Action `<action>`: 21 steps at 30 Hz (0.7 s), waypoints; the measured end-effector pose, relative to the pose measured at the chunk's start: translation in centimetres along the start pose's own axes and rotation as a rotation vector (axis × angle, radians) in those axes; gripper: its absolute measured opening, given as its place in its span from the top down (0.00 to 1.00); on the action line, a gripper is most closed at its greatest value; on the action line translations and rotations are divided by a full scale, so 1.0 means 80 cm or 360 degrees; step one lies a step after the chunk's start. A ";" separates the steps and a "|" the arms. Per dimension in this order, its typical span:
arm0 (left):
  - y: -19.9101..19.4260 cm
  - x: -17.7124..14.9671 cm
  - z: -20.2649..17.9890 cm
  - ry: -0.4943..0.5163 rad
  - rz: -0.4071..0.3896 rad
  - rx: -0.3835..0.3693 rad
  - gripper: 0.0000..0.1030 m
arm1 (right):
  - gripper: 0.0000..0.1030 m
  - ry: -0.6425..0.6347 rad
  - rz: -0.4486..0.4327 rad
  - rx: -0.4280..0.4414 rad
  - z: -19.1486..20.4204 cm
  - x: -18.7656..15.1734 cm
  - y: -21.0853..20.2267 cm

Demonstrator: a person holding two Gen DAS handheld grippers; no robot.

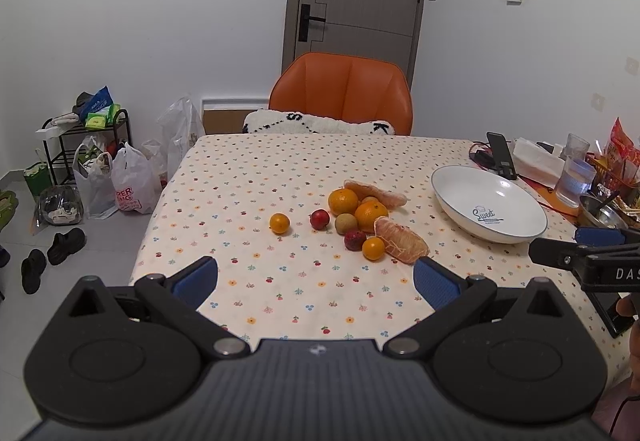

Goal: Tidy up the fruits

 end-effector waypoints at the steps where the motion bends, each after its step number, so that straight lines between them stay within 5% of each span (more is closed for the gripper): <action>1: 0.000 0.000 0.000 0.0002 0.0001 -0.0001 0.00 | 0.00 0.0000 0.0000 -0.0001 0.000 0.000 0.000; 21: 0.005 -0.001 -0.004 0.0012 0.0001 -0.0005 0.00 | 0.00 -0.0004 0.0022 -0.0011 -0.002 -0.005 0.005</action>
Point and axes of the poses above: each gripper's, at about its wrist camera, not at the fingertips, and y roughly the way its jaws point, z to its left, x to its top, the point moved 10 cm from there along y, roughly the way its jaws point, and after that the axes turned 9 degrees about y, right-handed, at the moved point
